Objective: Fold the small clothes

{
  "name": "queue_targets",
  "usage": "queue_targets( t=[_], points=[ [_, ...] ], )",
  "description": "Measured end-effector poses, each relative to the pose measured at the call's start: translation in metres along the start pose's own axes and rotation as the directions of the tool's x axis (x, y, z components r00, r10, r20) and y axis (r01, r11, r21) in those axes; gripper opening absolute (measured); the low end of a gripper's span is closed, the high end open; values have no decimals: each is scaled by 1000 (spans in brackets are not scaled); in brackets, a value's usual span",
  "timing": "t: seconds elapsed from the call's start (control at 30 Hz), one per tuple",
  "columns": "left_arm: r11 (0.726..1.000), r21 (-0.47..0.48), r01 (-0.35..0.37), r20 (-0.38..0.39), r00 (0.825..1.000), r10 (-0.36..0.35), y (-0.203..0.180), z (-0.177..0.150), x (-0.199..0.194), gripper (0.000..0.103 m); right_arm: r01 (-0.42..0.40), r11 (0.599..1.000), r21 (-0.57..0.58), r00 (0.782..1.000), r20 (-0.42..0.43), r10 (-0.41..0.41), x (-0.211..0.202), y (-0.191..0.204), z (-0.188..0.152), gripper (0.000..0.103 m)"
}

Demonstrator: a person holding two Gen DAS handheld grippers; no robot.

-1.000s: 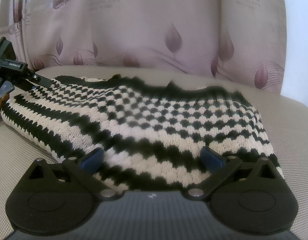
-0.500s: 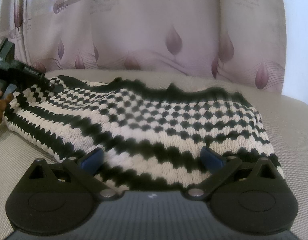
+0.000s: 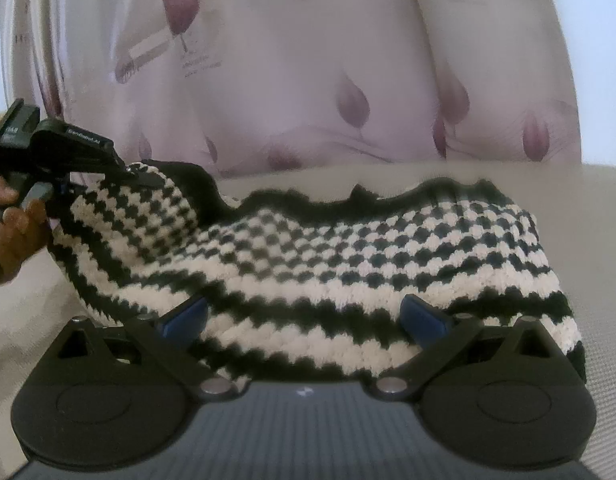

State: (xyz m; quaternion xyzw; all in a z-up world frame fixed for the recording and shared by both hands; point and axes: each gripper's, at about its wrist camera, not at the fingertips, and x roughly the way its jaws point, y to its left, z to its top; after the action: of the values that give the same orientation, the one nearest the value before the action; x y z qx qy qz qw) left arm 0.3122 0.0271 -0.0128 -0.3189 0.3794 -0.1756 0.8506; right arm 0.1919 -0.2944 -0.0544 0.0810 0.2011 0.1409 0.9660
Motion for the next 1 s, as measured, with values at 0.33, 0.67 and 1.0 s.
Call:
queue_targets(
  t=[0.33,0.67,1.0],
  points=[
    [991,-81,111,-43,992,-115,-24,-40,17,20,-454,698,553,891,279,358,-1,-34,2,103],
    [867,-255,428,29,900,-436,14,-65,31,46,-532,434,727,825,328,461,59,-31,-5,103],
    [737,-313,599,110,794,-598,24,-86,29,66,-519,425,742,827,311,467,70,-26,5,103]
  ],
)
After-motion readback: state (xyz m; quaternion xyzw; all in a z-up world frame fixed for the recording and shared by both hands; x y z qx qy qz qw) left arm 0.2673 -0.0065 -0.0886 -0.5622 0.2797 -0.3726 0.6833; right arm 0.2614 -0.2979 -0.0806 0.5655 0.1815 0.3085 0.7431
